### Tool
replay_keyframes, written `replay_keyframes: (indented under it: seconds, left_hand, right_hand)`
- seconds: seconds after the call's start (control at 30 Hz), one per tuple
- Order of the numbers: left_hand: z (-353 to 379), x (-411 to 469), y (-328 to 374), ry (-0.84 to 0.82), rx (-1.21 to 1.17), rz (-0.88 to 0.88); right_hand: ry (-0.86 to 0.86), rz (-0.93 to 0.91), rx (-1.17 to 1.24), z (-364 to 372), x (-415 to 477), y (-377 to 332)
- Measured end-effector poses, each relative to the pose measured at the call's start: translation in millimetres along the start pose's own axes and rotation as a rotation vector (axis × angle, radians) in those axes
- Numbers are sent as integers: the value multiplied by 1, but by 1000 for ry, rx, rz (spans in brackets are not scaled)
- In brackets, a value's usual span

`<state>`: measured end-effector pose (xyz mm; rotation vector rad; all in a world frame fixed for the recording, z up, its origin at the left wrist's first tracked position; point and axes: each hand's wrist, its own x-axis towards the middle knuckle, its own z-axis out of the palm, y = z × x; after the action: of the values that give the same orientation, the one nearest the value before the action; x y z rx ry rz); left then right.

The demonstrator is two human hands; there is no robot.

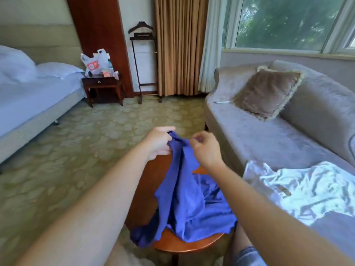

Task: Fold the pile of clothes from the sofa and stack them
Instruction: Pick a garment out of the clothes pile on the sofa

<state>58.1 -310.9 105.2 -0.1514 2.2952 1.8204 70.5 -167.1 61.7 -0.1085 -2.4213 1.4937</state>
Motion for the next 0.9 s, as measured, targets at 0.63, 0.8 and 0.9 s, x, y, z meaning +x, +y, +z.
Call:
replay_keyframes:
  seconds: [0.63,0.8,0.9]
  left_hand:
    - [8,48,-42,155,312,53]
    - [-4,48,-49,224,462,58]
    - [1,47,-43,238,535,84]
  right_hand:
    - [-216,318,-11,48,-35,93]
    - [-198,217,-57,52,-45,78]
    - [-352,156,-237,73,-61,75]
